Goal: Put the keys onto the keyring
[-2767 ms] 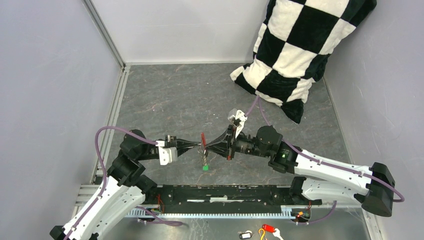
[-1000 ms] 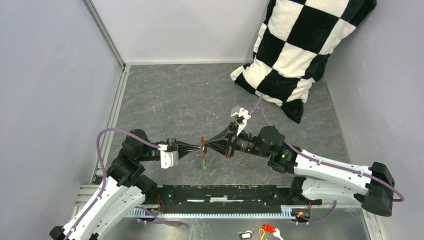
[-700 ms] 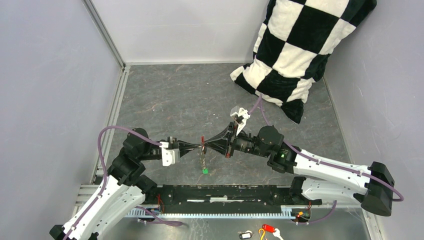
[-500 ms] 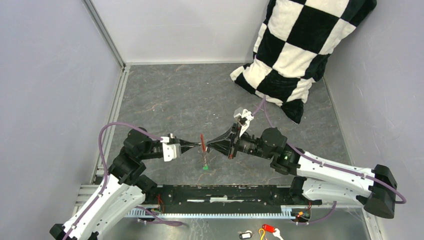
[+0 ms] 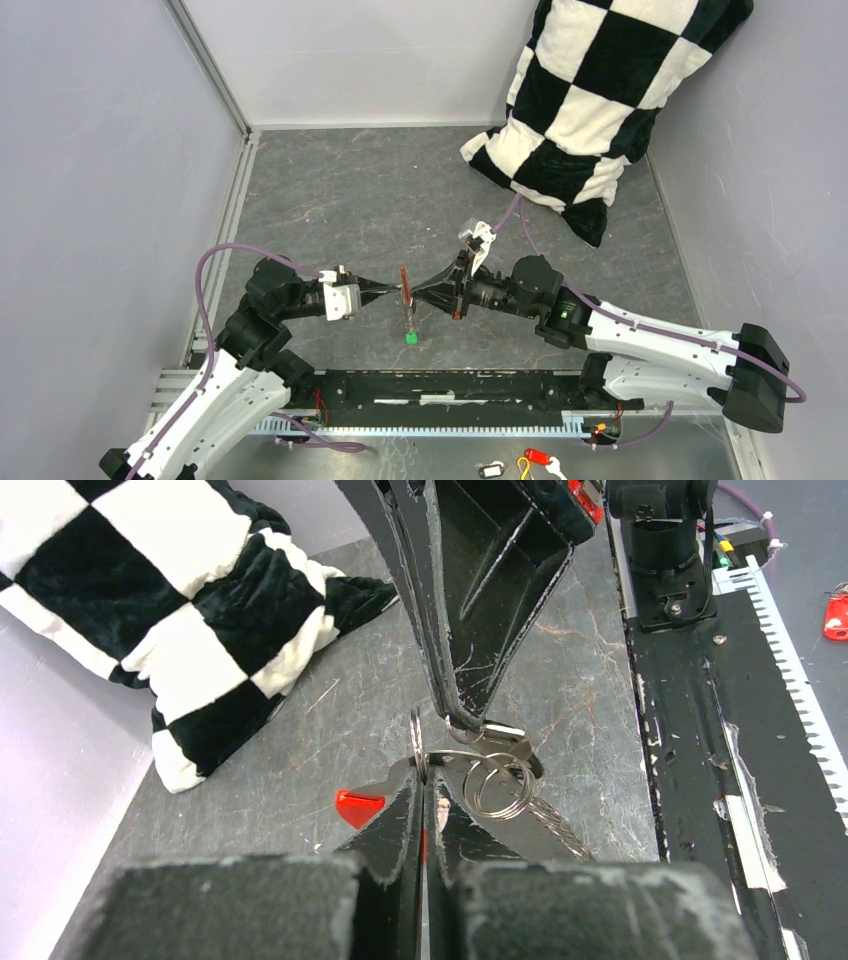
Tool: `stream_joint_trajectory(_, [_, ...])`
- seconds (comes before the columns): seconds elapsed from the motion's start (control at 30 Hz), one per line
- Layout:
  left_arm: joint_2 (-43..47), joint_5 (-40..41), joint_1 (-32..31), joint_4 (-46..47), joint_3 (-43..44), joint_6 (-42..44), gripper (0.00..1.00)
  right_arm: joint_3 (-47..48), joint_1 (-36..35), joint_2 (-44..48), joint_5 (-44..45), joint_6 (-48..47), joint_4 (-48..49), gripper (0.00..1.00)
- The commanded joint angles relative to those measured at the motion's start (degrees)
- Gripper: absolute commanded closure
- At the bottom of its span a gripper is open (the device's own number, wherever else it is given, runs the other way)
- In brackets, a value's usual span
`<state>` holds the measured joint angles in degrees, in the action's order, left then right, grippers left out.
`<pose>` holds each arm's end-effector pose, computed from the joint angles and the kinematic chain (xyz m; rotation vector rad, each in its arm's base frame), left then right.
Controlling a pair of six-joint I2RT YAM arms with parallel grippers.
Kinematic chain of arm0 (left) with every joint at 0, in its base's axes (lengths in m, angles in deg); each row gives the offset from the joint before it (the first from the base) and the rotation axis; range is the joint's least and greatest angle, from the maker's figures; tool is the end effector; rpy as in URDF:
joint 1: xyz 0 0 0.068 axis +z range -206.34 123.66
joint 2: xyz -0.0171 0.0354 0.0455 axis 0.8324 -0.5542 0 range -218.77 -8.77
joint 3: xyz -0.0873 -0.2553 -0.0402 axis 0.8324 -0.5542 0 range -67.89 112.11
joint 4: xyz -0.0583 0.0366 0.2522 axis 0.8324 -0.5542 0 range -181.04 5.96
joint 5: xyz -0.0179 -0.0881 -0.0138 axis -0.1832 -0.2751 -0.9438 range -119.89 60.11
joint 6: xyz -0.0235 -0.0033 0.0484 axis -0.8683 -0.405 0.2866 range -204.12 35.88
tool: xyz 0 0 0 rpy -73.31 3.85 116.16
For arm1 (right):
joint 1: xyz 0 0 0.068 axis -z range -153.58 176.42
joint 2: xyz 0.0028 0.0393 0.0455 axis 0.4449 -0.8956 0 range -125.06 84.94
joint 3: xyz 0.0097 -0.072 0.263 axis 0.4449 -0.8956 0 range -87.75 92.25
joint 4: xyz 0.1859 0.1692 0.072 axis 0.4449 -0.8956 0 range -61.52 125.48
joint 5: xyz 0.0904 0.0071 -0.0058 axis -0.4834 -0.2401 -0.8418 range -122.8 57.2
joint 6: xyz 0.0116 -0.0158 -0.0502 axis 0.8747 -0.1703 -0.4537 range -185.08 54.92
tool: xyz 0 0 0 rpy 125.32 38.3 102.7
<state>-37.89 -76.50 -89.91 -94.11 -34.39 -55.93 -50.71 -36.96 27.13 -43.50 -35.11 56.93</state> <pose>0.0915 -0.0919 0.3108 1.3372 1.0379 -0.7456 0.1009 0.2163 0.3076 -0.6580 1.6188 1.3925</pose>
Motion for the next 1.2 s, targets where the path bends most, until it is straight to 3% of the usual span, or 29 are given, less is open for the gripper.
stream_joint_trajectory(0.0, [1.00, -0.69, -0.01, 3.17, 1.64, 0.14, 0.98, 2.61, -0.20, -0.31, -1.24, 0.58, 4.09, 1.00])
stream_joint_trajectory(1.17, [1.97, -3.20, -0.01, -0.22, 1.55, 6.09, 0.98, 2.95, 0.09, -1.62, -1.62, 1.32, 7.55, 1.00])
